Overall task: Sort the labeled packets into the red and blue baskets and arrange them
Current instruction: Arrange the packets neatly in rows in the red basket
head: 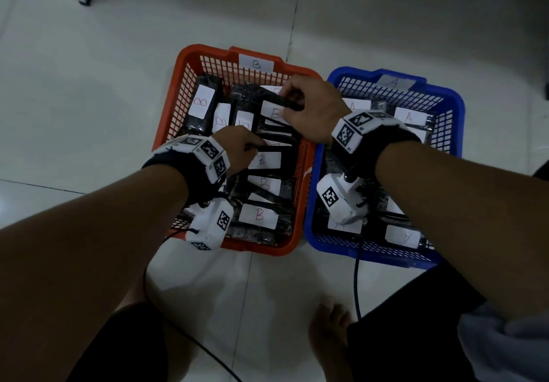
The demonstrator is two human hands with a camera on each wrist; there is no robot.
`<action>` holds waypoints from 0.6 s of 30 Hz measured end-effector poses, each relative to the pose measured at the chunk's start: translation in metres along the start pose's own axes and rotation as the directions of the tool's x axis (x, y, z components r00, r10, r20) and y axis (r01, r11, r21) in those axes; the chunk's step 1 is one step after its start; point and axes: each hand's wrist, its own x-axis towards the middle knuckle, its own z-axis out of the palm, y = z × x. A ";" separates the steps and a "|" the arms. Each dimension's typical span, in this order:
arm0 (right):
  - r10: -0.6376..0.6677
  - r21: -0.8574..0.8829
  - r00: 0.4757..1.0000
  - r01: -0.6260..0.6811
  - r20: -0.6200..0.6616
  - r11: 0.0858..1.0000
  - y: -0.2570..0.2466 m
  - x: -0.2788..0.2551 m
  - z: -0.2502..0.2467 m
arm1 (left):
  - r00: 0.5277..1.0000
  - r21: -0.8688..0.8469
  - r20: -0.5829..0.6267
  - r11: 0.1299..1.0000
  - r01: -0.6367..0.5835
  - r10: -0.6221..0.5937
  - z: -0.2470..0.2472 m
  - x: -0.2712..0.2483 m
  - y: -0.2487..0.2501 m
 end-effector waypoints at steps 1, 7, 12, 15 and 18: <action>0.008 -0.005 1.000 -0.008 0.015 1.000 0.002 0.000 0.001 | 1.000 0.027 -0.007 1.000 -0.012 0.012 0.001 0.001 0.001; 0.026 -0.004 1.000 -0.026 0.010 1.000 0.005 0.000 0.004 | 1.000 0.040 0.018 0.999 0.008 -0.009 0.001 0.010 -0.005; 0.033 -0.001 0.999 -0.033 0.004 0.999 0.006 0.001 0.006 | 0.995 0.072 -0.085 0.997 -0.038 0.044 0.008 0.008 -0.002; 0.032 -0.012 0.999 -0.032 0.008 0.999 0.007 0.001 0.009 | 0.977 0.110 -0.208 0.993 -0.029 0.052 0.010 0.007 -0.002; 0.038 -0.032 0.999 -0.038 0.019 0.999 0.007 0.001 0.010 | 0.962 0.091 -0.272 0.996 -0.011 0.036 0.008 0.004 -0.002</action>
